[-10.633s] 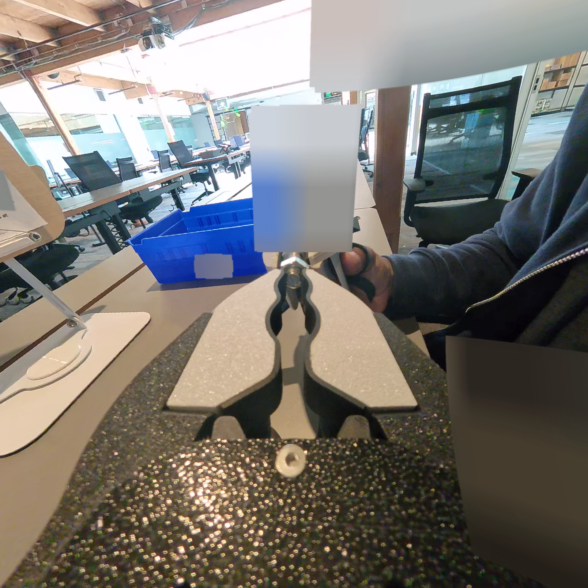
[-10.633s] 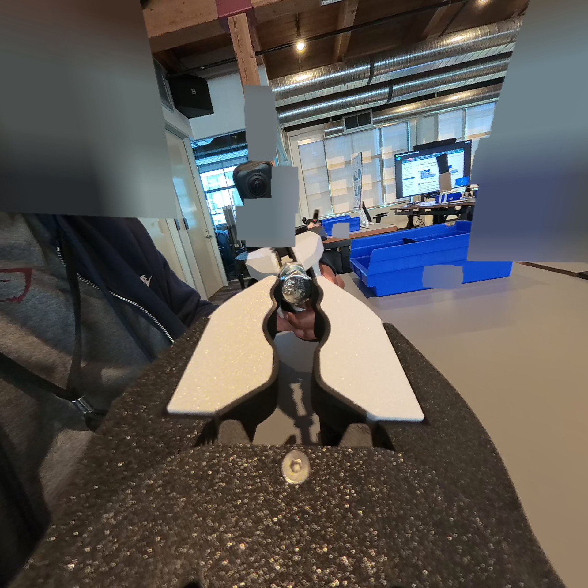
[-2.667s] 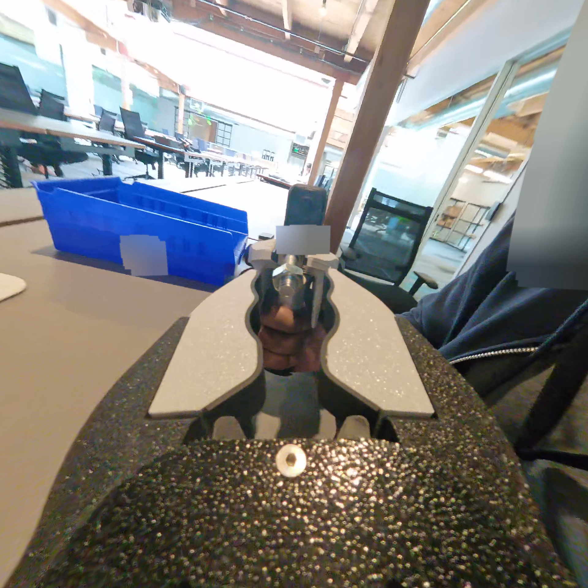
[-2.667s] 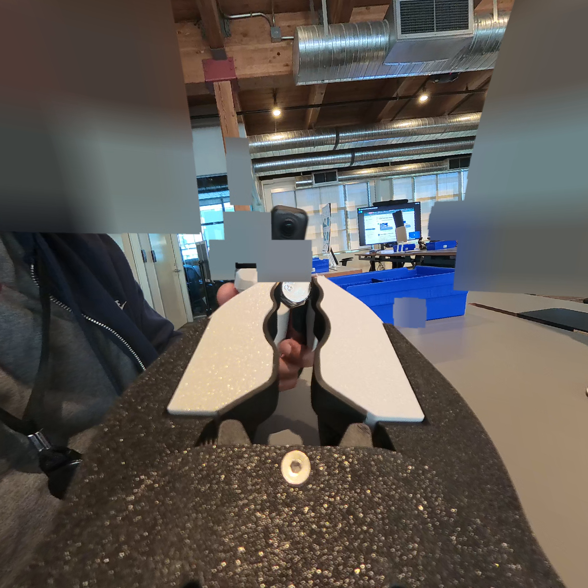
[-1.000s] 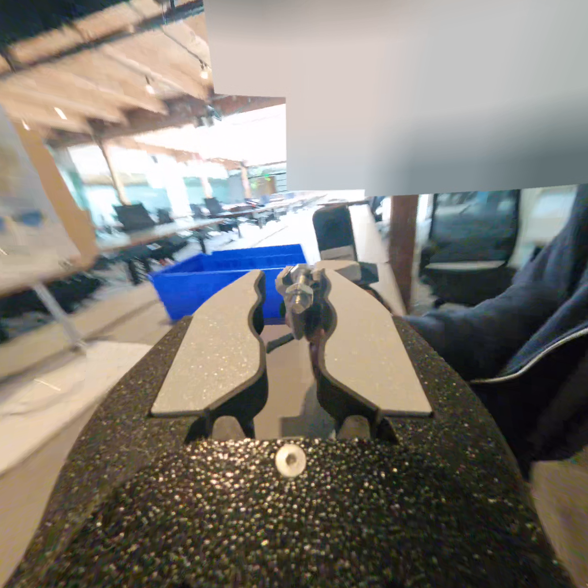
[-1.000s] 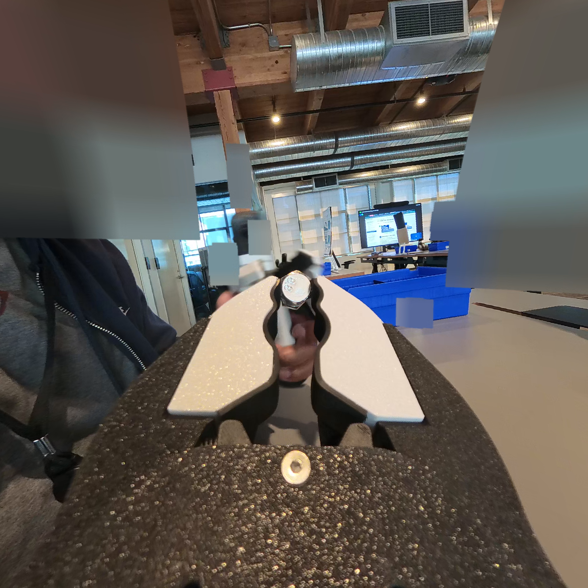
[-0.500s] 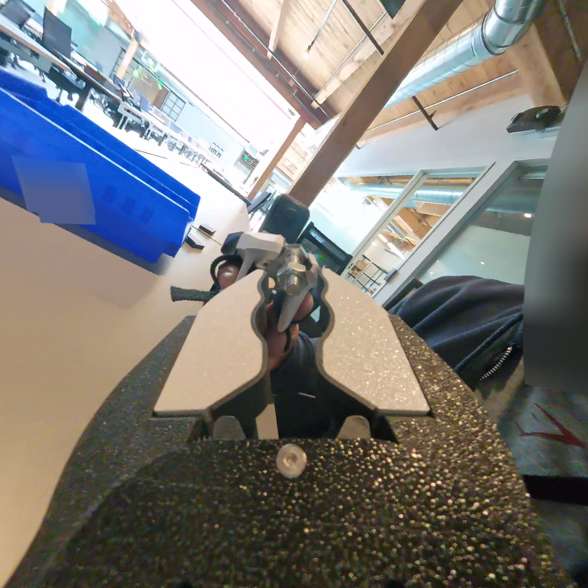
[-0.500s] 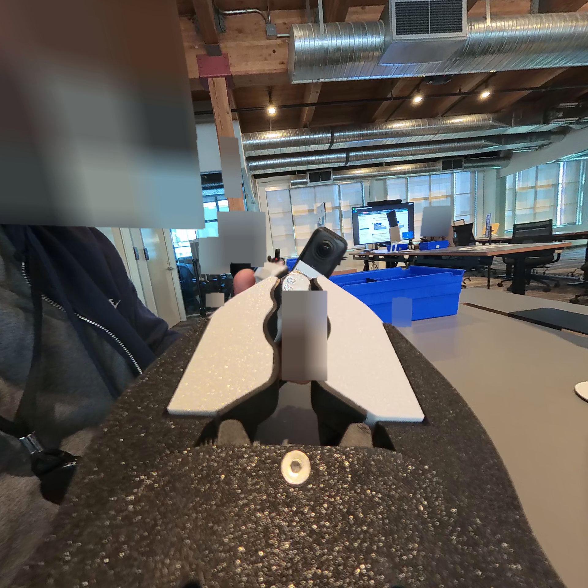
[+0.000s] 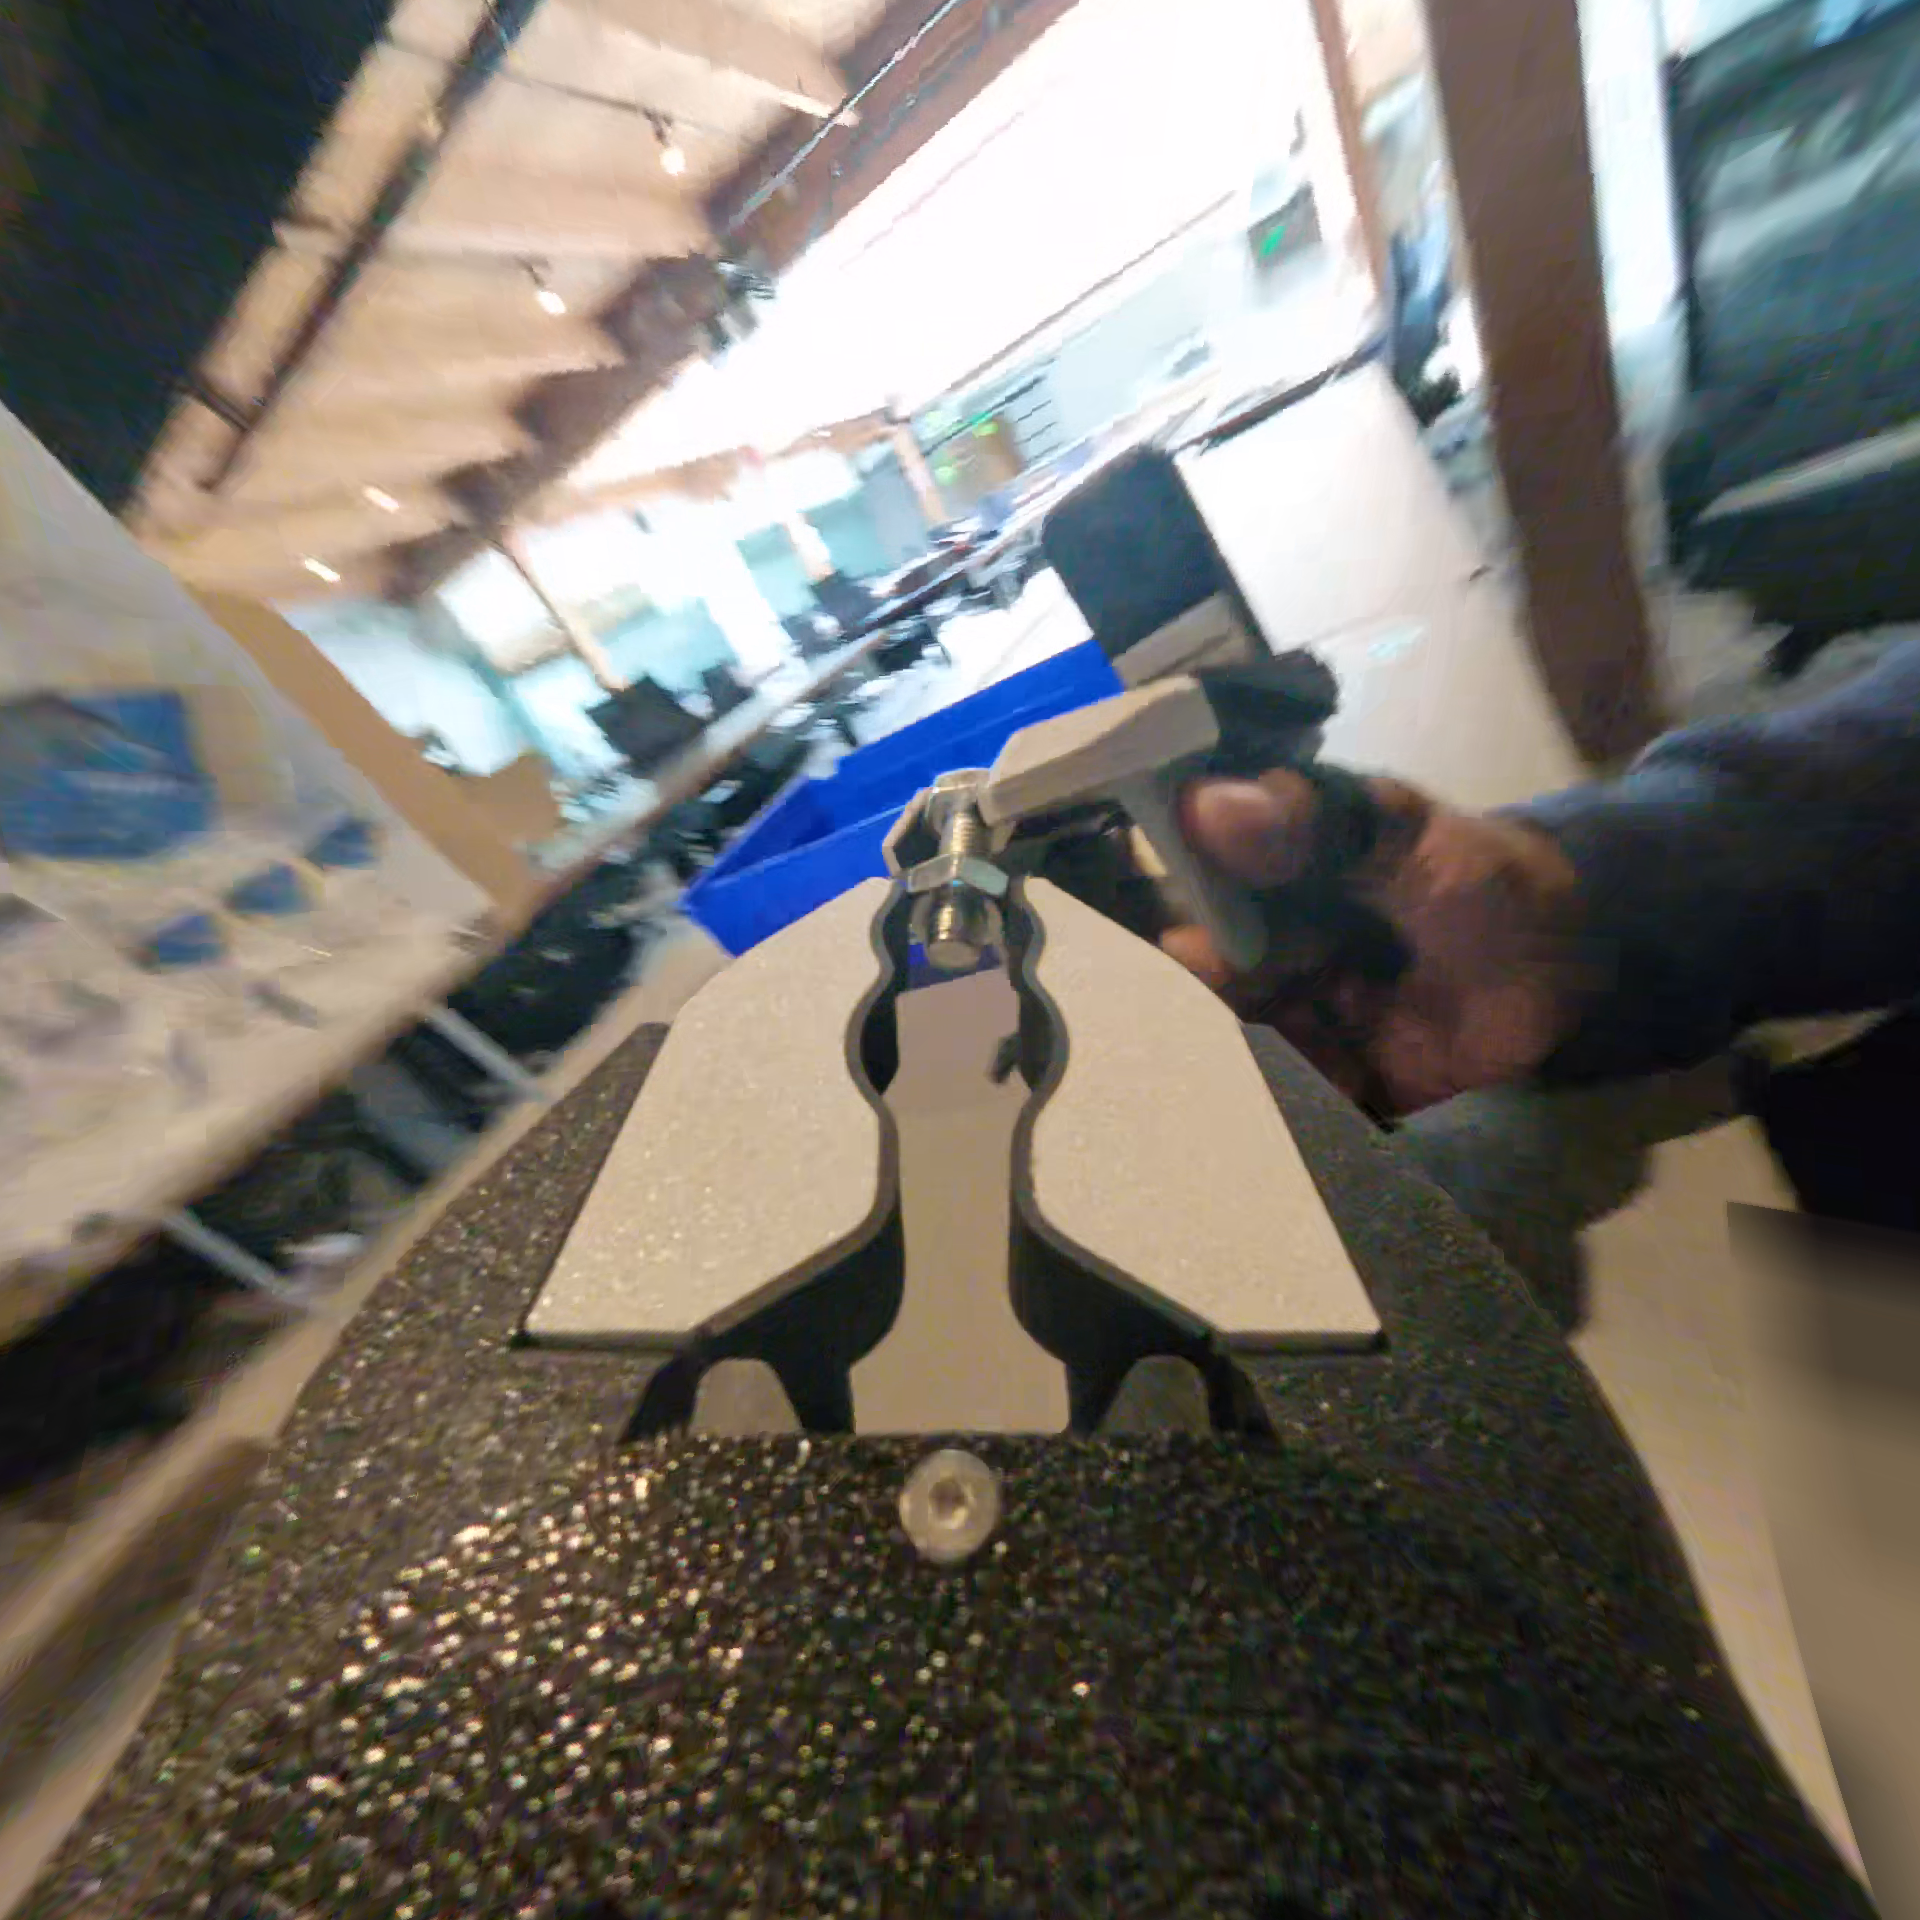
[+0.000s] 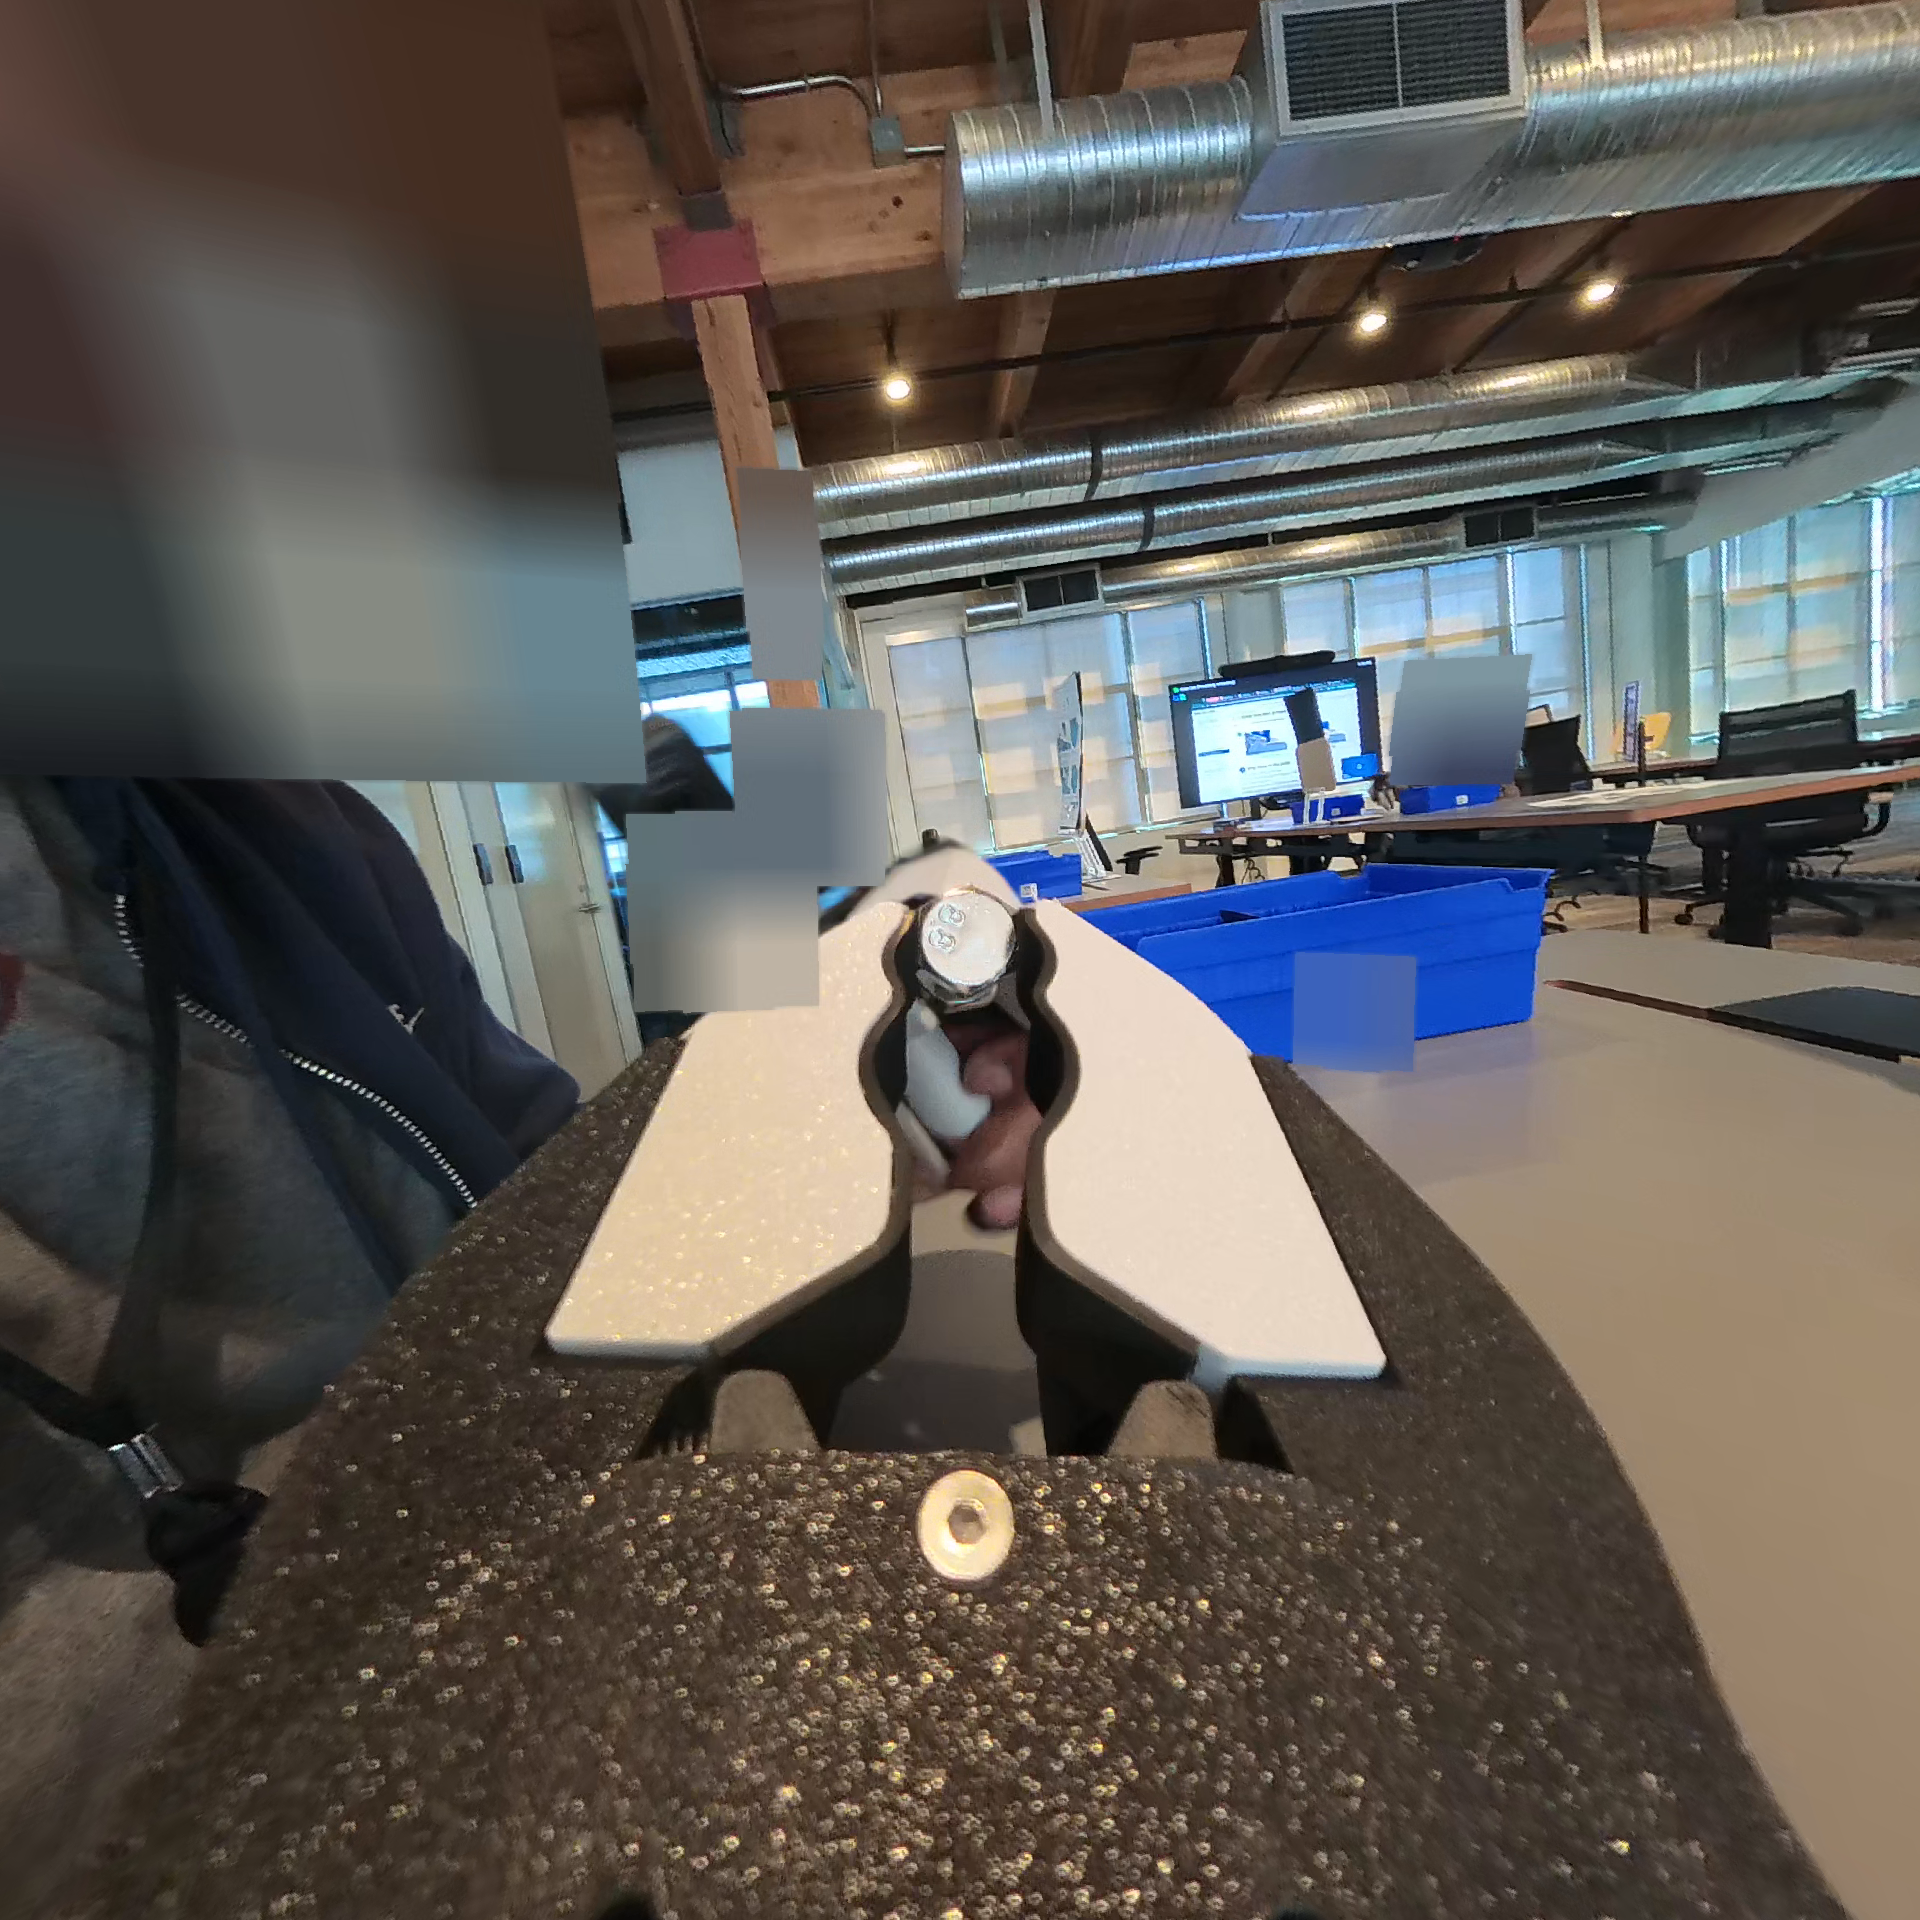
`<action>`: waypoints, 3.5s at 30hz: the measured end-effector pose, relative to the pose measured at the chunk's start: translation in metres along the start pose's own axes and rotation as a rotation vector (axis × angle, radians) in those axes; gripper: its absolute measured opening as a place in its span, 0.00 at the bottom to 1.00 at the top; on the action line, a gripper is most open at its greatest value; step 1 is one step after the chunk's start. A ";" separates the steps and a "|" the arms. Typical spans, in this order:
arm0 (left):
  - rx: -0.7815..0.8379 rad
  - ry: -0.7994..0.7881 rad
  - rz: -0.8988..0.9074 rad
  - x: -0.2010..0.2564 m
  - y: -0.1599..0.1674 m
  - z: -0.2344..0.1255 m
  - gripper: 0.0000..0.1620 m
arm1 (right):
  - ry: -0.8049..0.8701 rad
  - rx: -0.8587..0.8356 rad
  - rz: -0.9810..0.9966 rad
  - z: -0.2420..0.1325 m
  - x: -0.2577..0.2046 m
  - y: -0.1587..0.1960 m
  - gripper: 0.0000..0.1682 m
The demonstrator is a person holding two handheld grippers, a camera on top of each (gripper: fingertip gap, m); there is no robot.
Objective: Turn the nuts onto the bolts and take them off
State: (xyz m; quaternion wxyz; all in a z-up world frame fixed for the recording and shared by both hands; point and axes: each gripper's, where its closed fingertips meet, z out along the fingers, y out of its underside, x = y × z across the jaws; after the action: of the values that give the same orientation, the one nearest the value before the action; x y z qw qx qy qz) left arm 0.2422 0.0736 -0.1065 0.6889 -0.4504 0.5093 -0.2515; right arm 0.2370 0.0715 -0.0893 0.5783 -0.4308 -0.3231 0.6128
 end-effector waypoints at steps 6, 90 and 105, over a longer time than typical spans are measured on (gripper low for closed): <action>0.122 0.003 -0.129 -0.005 -0.014 -0.005 0.24 | 0.001 0.005 -0.003 -0.001 0.000 -0.001 0.10; 0.205 0.486 -1.431 0.004 -0.010 0.000 0.14 | 0.012 0.004 -0.010 -0.001 0.001 -0.001 0.10; 0.045 -0.016 -0.057 0.000 -0.003 0.002 0.11 | -0.002 0.014 0.012 -0.001 0.000 -0.001 0.10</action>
State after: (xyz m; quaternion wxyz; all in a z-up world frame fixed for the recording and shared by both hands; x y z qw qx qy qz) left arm 0.2447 0.0730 -0.1041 0.6955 -0.4510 0.4849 -0.2787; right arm 0.2381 0.0716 -0.0889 0.5774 -0.4281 -0.3166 0.6190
